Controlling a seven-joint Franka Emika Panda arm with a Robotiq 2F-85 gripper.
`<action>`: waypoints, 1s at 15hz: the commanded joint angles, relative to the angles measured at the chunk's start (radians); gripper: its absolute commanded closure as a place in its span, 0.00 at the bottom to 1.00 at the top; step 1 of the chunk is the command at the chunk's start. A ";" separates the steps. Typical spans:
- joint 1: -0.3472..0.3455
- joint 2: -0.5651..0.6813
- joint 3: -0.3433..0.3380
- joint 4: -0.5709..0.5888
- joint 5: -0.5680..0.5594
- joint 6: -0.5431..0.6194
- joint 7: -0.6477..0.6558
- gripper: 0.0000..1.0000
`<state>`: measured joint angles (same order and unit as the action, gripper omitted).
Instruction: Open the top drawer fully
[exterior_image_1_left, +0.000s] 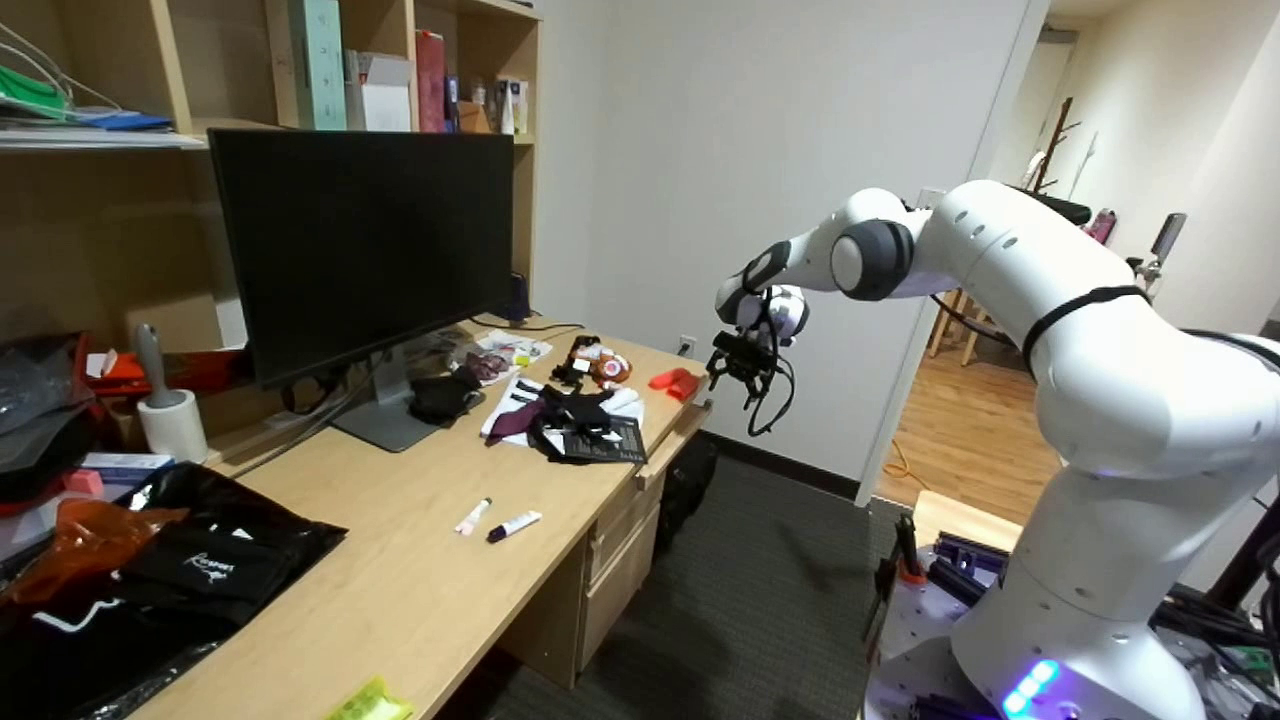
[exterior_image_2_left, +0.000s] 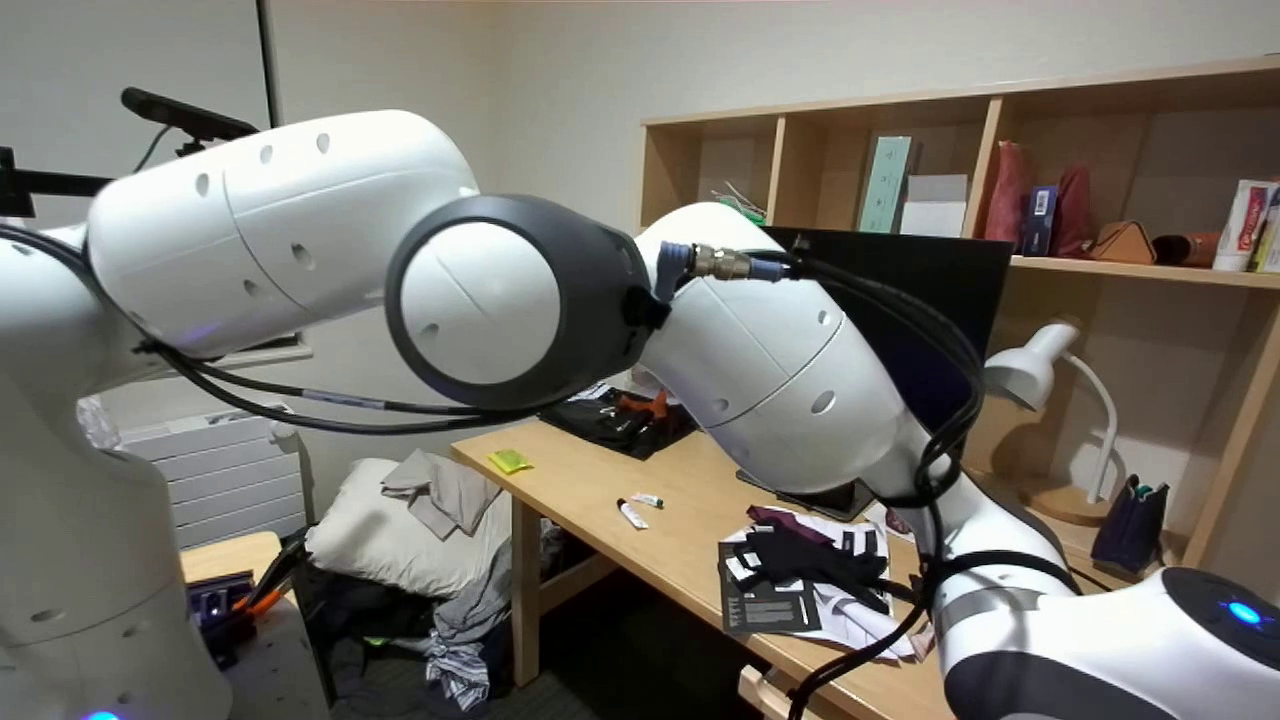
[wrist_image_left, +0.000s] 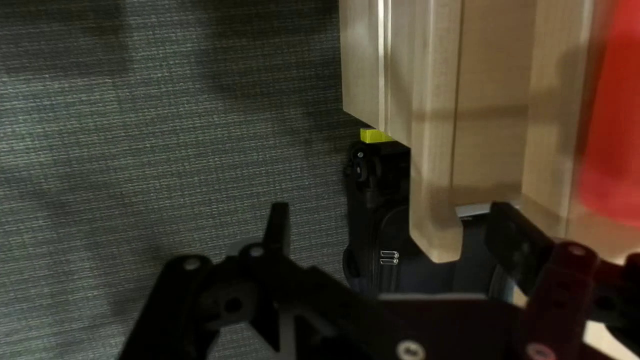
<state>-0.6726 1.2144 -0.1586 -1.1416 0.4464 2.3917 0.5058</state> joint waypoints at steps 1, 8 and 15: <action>0.033 0.032 0.001 0.009 -0.006 0.065 0.000 0.00; 0.067 0.063 -0.026 0.013 -0.010 0.148 0.018 0.00; 0.063 0.062 -0.066 -0.028 -0.001 0.165 0.045 0.00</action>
<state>-0.6138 1.2666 -0.2089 -1.1518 0.4416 2.5292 0.5248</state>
